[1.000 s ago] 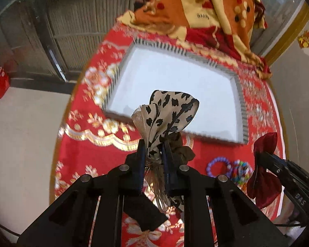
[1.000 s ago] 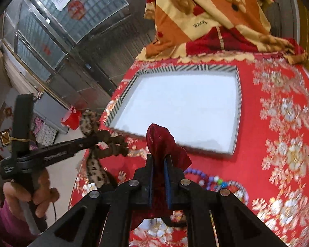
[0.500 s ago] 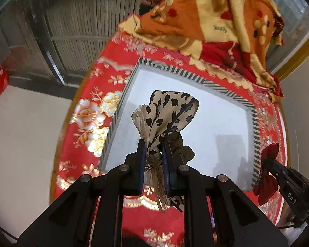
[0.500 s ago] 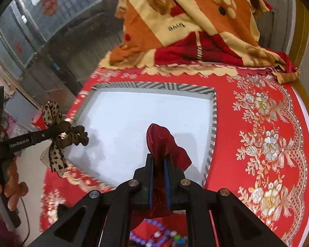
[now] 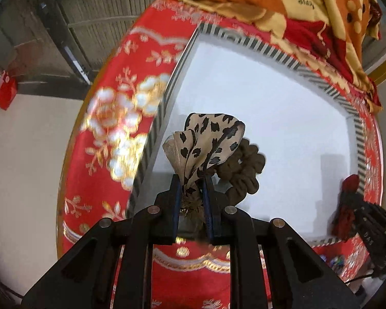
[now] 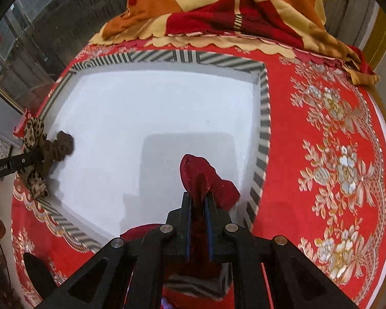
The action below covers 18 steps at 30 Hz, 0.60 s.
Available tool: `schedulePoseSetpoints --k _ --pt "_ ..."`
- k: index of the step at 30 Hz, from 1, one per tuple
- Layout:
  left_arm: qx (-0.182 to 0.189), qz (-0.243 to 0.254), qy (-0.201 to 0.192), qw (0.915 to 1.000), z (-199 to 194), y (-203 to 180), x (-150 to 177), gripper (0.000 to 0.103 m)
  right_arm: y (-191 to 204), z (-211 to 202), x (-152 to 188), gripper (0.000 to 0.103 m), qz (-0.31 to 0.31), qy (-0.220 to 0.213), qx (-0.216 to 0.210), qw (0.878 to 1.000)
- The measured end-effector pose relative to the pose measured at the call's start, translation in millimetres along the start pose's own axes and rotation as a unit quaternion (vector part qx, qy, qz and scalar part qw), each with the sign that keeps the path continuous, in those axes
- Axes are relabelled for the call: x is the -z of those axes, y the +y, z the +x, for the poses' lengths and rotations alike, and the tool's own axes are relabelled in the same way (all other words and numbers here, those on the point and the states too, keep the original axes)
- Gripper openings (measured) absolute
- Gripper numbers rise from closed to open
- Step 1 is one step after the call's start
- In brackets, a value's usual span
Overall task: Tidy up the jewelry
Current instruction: 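Carry both held items into the tray and open both tools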
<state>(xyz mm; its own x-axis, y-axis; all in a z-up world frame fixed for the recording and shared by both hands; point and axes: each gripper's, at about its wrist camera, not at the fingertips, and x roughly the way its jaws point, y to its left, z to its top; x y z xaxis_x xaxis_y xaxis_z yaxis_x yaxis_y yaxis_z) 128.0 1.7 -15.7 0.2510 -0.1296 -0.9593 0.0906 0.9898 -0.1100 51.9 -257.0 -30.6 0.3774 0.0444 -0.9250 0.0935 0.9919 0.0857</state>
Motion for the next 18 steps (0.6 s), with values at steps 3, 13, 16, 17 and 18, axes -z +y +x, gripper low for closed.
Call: schedulePoseSetpoints --k 3,13,16,17,18 --pt "0.001 0.004 0.004 1.0 -1 1 12 0.015 -2 -4 9 0.009 0.004 0.007 -0.009 1.0" --pt "0.007 0.002 0.016 0.9998 -14 2 52 0.019 -17 -18 20 0.02 0.035 -0.022 -0.057 0.998" --pt "0.001 -0.001 0.002 1.0 -20 4 54 0.031 -19 -31 20 0.041 0.048 -0.044 -0.081 0.995" --pt "-0.002 -0.004 -0.006 1.0 -23 5 56 0.036 -18 -36 21 0.041 0.047 -0.053 -0.088 0.994" --pt "-0.002 -0.006 -0.011 0.9999 -26 6 56 0.044 -16 -40 21 0.041 0.044 -0.056 -0.088 0.994"
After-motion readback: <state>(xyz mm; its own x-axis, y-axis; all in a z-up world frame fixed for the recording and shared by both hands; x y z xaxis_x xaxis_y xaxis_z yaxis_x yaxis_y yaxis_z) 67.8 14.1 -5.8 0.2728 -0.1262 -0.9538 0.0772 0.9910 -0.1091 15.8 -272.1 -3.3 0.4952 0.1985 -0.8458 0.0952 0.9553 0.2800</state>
